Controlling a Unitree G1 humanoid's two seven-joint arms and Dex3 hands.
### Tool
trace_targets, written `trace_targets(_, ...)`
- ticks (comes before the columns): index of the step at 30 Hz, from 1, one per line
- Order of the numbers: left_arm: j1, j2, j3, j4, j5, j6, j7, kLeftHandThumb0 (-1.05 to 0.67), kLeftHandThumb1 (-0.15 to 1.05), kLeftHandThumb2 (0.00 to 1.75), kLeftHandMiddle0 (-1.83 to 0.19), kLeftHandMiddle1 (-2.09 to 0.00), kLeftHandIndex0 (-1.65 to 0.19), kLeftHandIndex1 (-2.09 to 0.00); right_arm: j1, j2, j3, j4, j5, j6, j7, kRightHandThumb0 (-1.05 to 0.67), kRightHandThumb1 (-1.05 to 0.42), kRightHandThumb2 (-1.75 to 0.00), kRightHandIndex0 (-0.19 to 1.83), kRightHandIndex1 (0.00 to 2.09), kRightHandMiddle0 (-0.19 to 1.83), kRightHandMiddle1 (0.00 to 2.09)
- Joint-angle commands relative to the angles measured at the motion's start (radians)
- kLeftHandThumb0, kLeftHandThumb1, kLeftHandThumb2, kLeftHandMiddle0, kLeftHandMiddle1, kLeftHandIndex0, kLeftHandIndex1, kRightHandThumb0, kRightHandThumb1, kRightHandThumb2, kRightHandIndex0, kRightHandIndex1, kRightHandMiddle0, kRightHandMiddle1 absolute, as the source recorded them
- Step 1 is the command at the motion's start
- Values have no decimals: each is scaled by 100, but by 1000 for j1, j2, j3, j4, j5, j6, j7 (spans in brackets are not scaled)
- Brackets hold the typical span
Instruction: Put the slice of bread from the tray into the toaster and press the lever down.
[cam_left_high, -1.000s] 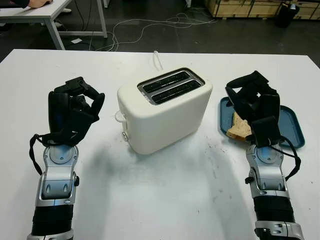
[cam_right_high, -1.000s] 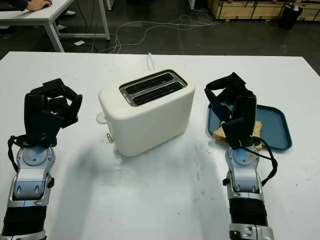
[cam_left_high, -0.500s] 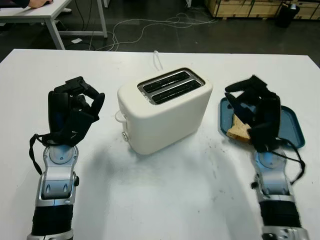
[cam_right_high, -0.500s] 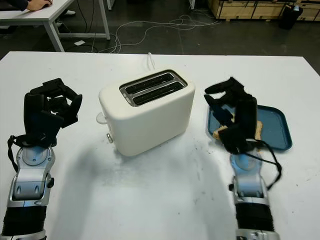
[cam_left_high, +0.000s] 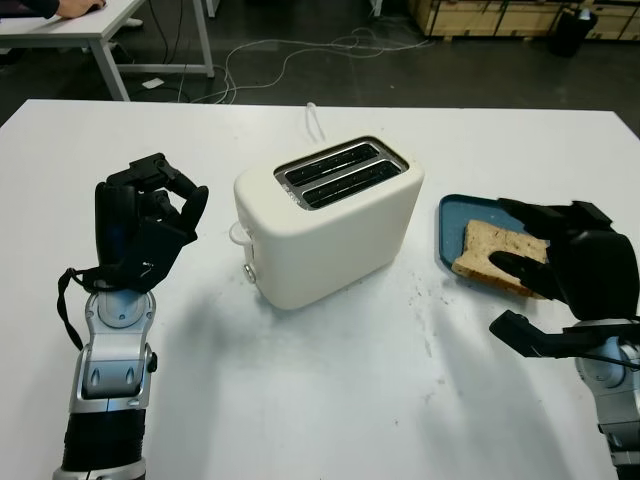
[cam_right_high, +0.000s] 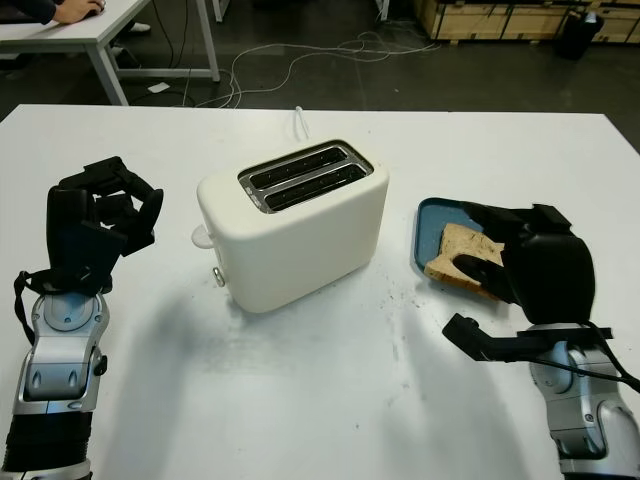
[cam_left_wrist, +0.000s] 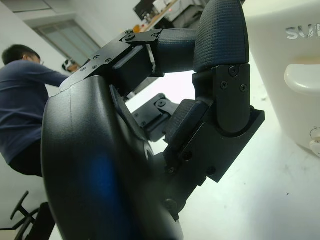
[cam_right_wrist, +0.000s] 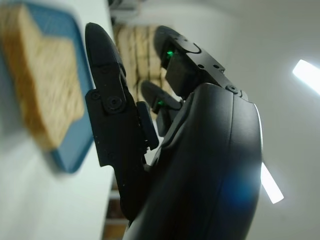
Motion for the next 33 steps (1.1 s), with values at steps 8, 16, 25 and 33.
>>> trace_targets(8, -2, 4, 2, 1, -4, -15, 3, -86, 52, 88, -131, -142, -110, -142, -18, -42, 88, 9, -31, 106, 86, -80, -82, 0, 0, 52, 16, 0)
trace_targets(16, 0, 4, 1, 2, -5, -16, 2, -86, 52, 89, -130, -143, -109, -142, -45, -69, 160, 91, -68, 133, 64, -80, -82, 0, 0, 37, 9, 0)
trace_targets(25, 3, 4, 0, -1, 5, -14, 10, -87, 52, 89, -130, -144, -110, -144, -93, -94, 238, 234, -134, 144, -55, -73, -82, 0, 0, 34, 3, 1)
trace_targets(33, 5, 2, 2, 2, 3, -27, 16, -86, 53, 89, -130, -144, -109, -143, -180, -105, 321, 442, -159, 150, -205, -58, -84, 0, 0, 53, 1, 15)
